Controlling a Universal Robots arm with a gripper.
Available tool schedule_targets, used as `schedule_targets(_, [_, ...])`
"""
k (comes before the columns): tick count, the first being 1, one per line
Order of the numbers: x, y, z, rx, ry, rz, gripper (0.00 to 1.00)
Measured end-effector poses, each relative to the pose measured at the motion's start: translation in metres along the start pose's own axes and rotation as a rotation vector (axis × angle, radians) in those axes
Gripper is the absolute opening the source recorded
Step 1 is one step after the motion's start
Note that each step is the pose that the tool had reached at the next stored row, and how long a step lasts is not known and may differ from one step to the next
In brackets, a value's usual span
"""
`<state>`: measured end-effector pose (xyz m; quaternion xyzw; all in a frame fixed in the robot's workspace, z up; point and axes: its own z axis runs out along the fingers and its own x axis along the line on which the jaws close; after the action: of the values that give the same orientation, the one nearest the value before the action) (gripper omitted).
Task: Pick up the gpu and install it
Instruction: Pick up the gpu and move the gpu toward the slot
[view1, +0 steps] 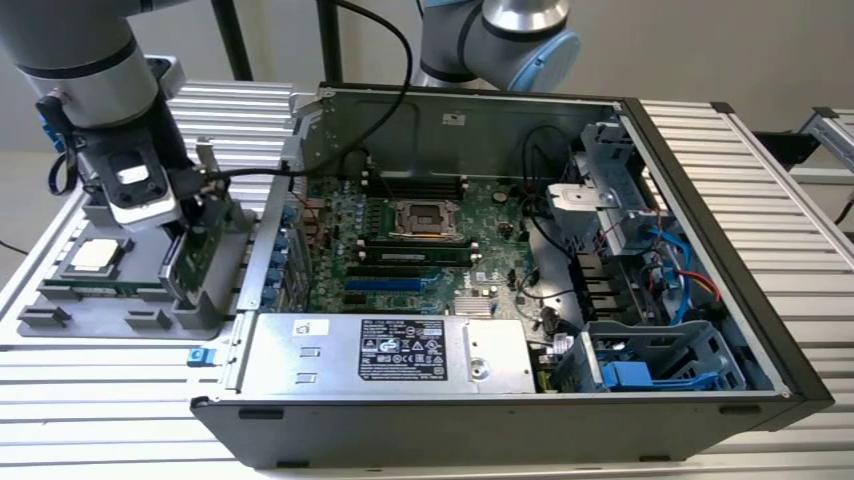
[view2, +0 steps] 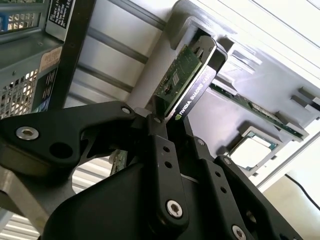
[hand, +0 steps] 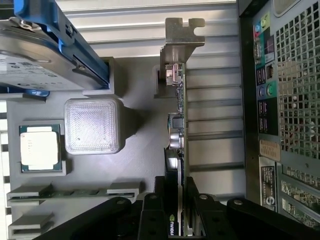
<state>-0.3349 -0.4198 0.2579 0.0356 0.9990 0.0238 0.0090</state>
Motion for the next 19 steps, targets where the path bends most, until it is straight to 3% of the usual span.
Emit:
schedule_targets(15, [-0.0003,0.0006,-0.0126,-0.0001,0.0000,0.000,0.00])
schedule_targets(19, [-0.0003,0.0006,-0.0131,-0.0003,-0.0001,0.000,0.00])
